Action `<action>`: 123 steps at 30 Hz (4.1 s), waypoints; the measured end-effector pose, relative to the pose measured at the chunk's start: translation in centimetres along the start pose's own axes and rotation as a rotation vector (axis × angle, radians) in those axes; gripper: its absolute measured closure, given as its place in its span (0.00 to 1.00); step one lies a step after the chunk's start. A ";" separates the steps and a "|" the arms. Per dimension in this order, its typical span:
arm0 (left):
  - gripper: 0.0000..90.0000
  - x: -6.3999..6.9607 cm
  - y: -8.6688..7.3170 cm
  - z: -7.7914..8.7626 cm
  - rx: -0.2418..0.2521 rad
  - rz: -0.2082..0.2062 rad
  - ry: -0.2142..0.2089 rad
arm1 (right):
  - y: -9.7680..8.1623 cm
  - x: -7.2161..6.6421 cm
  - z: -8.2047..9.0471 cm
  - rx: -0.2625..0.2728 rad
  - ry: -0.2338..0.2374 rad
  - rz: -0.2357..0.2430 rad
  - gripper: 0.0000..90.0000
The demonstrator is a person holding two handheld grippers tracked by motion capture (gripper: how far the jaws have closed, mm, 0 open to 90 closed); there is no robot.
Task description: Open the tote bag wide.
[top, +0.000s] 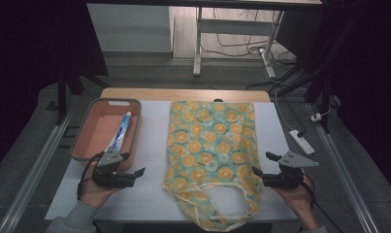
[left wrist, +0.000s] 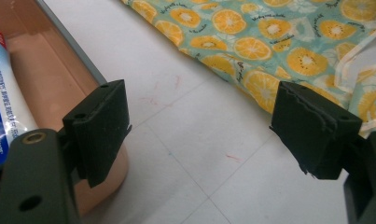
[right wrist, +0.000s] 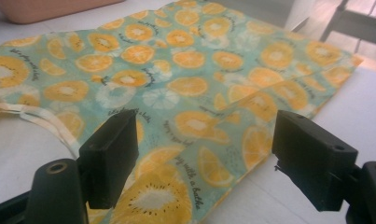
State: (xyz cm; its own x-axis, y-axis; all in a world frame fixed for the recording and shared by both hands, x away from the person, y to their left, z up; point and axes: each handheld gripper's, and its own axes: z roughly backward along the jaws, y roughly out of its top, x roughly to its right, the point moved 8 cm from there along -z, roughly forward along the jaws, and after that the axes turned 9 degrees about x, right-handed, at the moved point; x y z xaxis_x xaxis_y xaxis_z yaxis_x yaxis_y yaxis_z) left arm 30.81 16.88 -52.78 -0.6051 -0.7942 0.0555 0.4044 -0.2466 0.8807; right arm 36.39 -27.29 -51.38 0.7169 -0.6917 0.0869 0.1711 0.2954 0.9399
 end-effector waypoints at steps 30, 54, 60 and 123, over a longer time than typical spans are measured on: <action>0.24 0.5 0.0 -0.1 -0.014 -0.028 -0.007 | -0.8 -0.4 -0.1 -0.043 -0.009 0.005 0.26; 0.25 6.5 3.7 -2.7 -0.039 -0.197 -0.172 | -0.5 -1.0 -0.3 -0.033 0.011 -0.006 0.27; 0.27 8.8 4.9 -4.5 -0.059 -0.238 -0.239 | -0.5 -1.2 -0.3 -0.033 0.019 -0.004 0.28; 0.98 9.8 7.2 -5.6 -0.081 -0.153 -0.401 | 0.6 -8.4 0.9 -0.161 0.298 0.090 0.30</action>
State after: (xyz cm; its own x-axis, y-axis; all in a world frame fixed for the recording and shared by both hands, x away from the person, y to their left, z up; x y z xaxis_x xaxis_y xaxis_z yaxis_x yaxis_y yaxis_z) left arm 31.62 4.22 -48.49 -0.8744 -0.4703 0.1193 0.3318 -0.4003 0.8542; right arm 29.84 -21.84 -51.23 0.8955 -0.4428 0.0447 0.1856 0.4628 0.8668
